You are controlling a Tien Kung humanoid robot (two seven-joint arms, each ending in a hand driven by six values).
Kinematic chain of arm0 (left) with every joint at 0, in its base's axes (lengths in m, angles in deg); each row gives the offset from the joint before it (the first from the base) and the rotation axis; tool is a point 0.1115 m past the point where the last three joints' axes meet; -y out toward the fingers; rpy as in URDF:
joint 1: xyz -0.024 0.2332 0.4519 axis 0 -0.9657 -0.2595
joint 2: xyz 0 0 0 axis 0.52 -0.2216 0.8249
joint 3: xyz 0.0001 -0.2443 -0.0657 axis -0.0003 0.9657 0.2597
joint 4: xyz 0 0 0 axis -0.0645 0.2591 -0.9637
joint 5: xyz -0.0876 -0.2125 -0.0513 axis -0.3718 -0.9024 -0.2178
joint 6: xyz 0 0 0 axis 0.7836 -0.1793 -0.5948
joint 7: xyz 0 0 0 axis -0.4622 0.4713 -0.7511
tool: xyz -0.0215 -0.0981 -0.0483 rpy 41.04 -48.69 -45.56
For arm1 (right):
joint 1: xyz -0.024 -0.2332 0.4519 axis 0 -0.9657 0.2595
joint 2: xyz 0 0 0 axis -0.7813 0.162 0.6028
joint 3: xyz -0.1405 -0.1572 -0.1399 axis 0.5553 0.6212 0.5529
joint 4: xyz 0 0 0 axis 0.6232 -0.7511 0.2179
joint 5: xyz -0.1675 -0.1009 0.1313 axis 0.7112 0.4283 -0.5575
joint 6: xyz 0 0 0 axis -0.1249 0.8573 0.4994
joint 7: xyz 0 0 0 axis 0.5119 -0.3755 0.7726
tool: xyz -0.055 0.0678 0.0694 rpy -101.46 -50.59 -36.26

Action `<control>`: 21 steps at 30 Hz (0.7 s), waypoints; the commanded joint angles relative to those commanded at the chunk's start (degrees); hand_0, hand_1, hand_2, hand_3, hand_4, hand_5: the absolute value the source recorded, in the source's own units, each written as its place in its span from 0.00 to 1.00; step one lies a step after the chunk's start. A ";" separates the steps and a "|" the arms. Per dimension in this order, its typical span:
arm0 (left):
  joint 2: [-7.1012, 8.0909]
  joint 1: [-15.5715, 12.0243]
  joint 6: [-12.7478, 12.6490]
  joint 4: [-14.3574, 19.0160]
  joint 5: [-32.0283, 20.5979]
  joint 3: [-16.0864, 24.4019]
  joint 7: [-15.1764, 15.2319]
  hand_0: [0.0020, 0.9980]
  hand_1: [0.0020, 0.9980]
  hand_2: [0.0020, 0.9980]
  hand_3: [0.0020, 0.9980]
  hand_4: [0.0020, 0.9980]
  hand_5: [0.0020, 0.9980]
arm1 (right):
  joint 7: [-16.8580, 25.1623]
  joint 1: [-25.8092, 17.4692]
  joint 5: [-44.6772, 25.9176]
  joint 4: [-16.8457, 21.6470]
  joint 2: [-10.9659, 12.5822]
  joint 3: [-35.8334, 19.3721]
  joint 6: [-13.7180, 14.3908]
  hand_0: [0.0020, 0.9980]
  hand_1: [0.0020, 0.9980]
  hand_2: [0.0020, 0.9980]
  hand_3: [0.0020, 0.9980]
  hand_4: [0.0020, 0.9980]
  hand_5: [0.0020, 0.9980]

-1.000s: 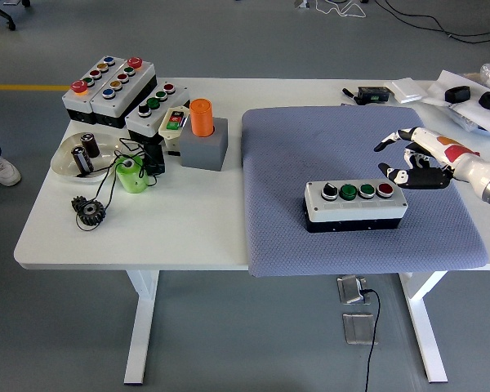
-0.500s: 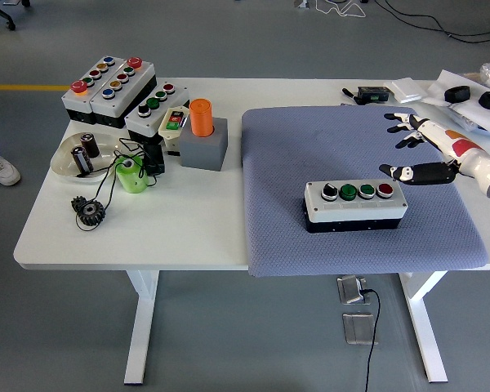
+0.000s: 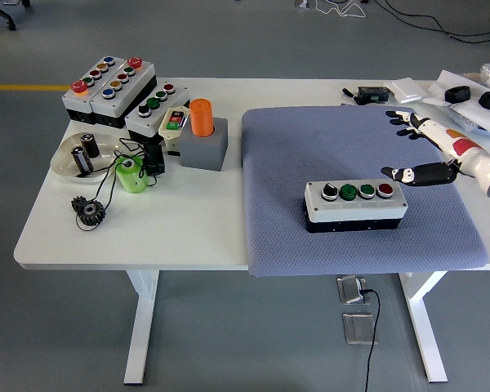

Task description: Pick up the button,place it on the desk,press the button,press the button

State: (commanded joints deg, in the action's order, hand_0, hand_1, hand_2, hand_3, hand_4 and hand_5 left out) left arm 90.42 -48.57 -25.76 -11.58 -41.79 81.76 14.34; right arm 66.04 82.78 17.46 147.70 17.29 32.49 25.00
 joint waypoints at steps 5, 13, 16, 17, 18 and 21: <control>0.10 0.03 -0.09 0.00 0.18 0.53 0.02 0.66 0.71 0.72 0.52 0.33 0.96 | -0.04 -0.67 -1.22 -0.31 0.00 -0.42 -0.17 0.91 0.89 0.95 0.99 0.83 0.27; 0.22 0.26 -0.12 0.00 0.13 0.57 0.10 0.66 0.71 0.72 0.52 0.33 0.96 | 0.07 -0.13 -0.79 0.29 -0.10 -0.82 -0.19 0.93 0.90 0.96 1.00 0.84 0.24; 0.21 0.29 -0.12 0.00 0.08 0.60 0.09 0.66 0.71 0.72 0.52 0.33 0.97 | -0.08 -0.31 -0.55 0.34 -0.10 -0.76 -0.25 0.94 0.91 0.97 1.00 0.85 0.21; 0.19 0.27 -0.11 0.00 0.19 0.67 0.03 0.66 0.71 0.72 0.52 0.33 0.97 | -0.10 -0.41 -0.79 0.35 -0.11 -0.80 -0.28 0.94 0.91 0.97 1.00 0.85 0.21; 0.19 0.27 -0.11 0.00 0.21 0.68 0.01 0.66 0.71 0.72 0.52 0.33 0.97 | -0.11 -0.43 -0.85 0.35 -0.12 -0.80 -0.29 0.94 0.91 0.97 1.00 0.85 0.21; 0.18 0.18 -0.04 0.00 -0.02 0.43 0.00 0.66 0.71 0.72 0.52 0.33 0.97 | 0.07 -0.20 -2.97 0.18 -0.18 -0.88 -0.18 0.94 0.91 0.97 1.00 0.85 0.21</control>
State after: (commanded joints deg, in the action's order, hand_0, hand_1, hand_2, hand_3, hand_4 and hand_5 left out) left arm 90.60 -48.39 -25.80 -11.58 -41.81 82.19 14.34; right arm 66.11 82.58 14.49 147.88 17.11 31.61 24.82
